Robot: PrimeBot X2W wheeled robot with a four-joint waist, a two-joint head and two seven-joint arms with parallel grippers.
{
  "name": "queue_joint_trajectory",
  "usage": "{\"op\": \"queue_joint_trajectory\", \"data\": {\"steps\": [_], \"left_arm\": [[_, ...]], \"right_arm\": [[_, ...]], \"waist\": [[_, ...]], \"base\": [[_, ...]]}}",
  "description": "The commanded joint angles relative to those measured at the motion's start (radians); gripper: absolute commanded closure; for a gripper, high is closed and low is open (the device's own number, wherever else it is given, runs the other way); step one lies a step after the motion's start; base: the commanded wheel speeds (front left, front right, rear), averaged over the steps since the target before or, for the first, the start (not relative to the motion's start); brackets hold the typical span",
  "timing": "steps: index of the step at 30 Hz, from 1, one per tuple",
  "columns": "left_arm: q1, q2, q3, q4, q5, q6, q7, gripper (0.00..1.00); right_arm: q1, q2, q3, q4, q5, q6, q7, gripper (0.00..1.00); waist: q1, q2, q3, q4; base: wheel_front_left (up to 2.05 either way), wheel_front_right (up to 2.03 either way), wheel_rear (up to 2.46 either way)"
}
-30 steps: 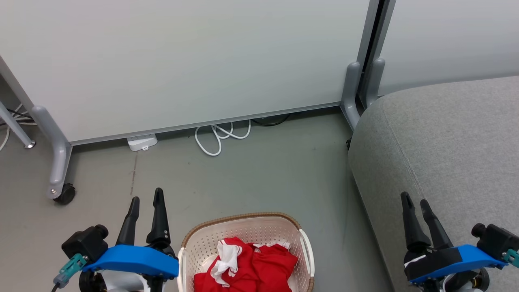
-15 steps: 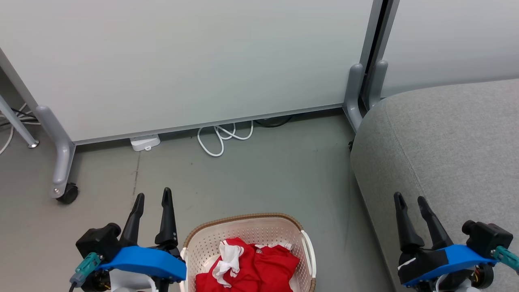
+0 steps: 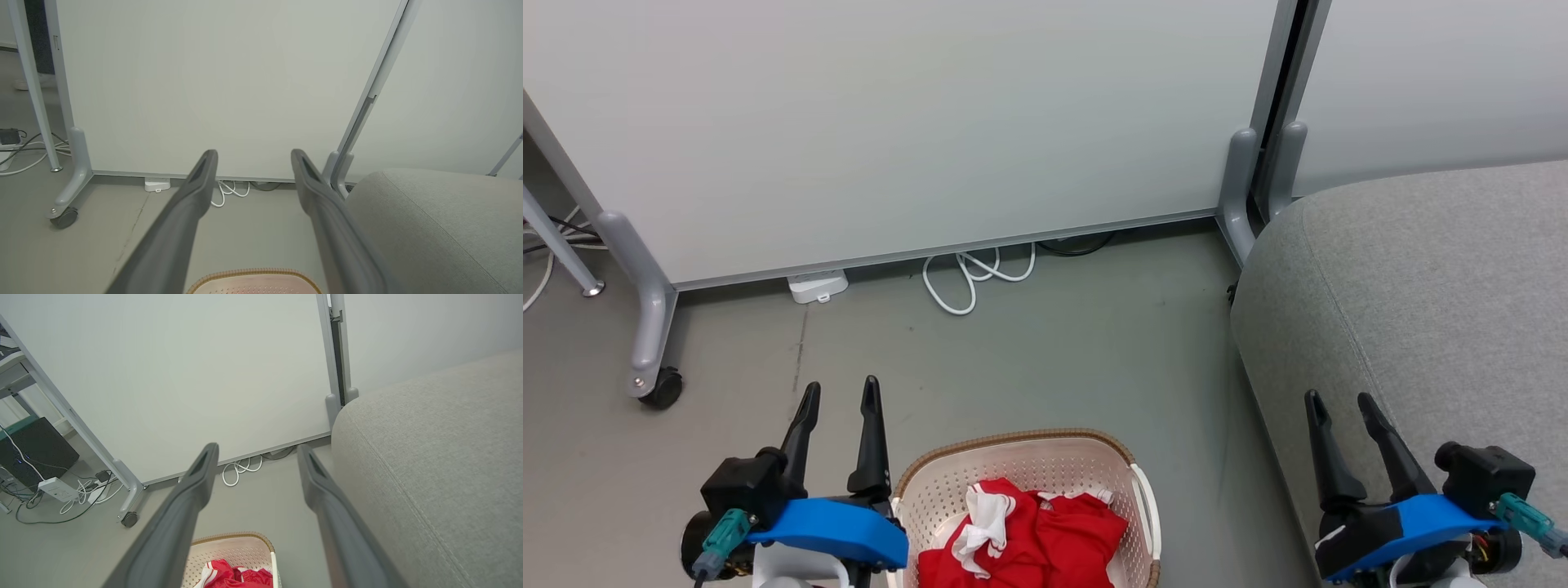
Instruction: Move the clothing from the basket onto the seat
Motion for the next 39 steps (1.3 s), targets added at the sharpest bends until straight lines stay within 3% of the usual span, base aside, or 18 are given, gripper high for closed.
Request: {"op": "queue_joint_trajectory", "data": {"steps": [1,13,39], "left_arm": [[-0.018,0.002,-0.002,-0.001,0.028,0.003,-0.010,0.00],[-0.015,-0.002,-0.009,0.019,0.114,0.013,-0.034,0.00],[-0.026,-0.008,-0.020,0.116,0.173,0.023,-0.074,0.00]], "right_arm": [[-0.007,-0.007,0.002,-0.010,-0.028,0.002,-0.008,0.00],[0.002,-0.008,0.004,-0.020,-0.129,0.002,-0.019,0.00],[0.004,-0.009,0.001,-0.016,-0.269,0.002,-0.040,0.00]], "waist": [[0.0000,0.0000,-0.001,0.000],[0.0000,0.0000,-0.006,0.005],[0.0000,0.0000,-0.010,0.016]], "base": [[0.00,0.00,0.00],[0.00,0.00,0.00],[0.00,0.00,0.00]]}}
